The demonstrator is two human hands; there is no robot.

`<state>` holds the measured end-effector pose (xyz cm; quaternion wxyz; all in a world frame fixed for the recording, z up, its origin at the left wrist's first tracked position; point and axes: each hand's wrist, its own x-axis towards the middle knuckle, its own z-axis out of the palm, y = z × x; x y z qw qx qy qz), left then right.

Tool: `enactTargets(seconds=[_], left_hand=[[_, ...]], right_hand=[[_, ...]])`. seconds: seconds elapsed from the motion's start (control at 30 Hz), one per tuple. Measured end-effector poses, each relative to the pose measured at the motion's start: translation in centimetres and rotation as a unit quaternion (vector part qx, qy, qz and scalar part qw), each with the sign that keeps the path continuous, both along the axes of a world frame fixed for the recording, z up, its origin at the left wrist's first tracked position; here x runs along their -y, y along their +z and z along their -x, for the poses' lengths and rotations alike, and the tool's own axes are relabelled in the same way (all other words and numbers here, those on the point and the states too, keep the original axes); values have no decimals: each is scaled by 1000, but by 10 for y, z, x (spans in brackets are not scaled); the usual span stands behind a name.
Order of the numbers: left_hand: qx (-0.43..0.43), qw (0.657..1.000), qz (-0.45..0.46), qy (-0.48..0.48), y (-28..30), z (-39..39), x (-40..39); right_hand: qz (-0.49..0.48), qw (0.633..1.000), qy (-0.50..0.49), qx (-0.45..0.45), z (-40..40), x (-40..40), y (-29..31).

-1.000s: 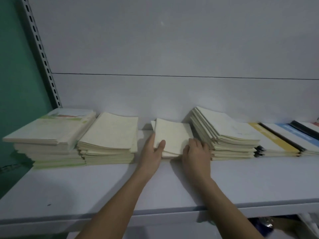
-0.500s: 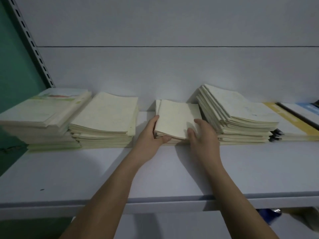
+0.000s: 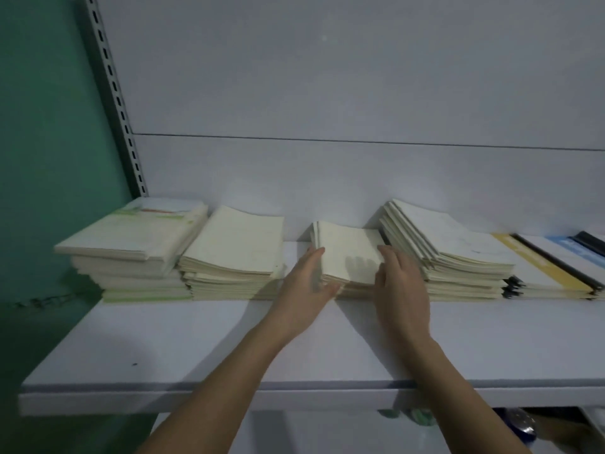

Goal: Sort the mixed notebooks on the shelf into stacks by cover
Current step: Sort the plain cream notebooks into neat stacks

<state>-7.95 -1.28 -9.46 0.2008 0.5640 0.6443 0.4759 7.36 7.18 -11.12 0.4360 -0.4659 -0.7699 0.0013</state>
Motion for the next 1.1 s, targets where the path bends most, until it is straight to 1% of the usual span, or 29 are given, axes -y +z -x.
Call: enactTargets(seconds=[0.07,0.13,0.2,0.3,0.37,0.43,0.53,0.63,0.7,0.77,0.87,0.93,0.97,1.0,1.03,1.1], left_hand=[[-43,999,-30,9,19,18,19],[-69,996,-45,41,42,44,40],[-117,989,-39,80,58,74,58],[-201,968,18,147,71,121,80],[-252,948,50,189,75,149,95],[-273,936,72,212,77,171,108],[-249,944,78,201,76,186,124],[-251,947,39,194,76,187,132],[-218,957,7,193,78,186,137],[-177,967,-6,181,78,184,140],[-149,977,-2,155,74,177,141],[-108,985,20,133,71,172,139],[-54,991,41,118,70,170,137],[17,992,69,102,71,169,136],[97,987,96,85,74,167,134],[243,961,130,40,79,167,130]], right_hand=[[-58,997,29,-39,7,19,17],[-58,992,105,-44,21,37,33],[-16,983,184,-12,44,55,48],[32,966,246,67,86,70,60],[48,956,261,125,115,76,63],[52,950,249,182,142,79,64],[77,939,228,245,174,80,63],[118,917,229,304,188,78,56],[99,914,228,322,189,77,49],[66,922,224,308,186,78,47],[34,931,216,294,181,78,47],[53,932,232,273,175,79,48],[66,936,237,251,172,82,50],[81,945,237,212,170,85,51],[96,954,238,156,168,89,55],[110,963,244,26,166,97,63]])
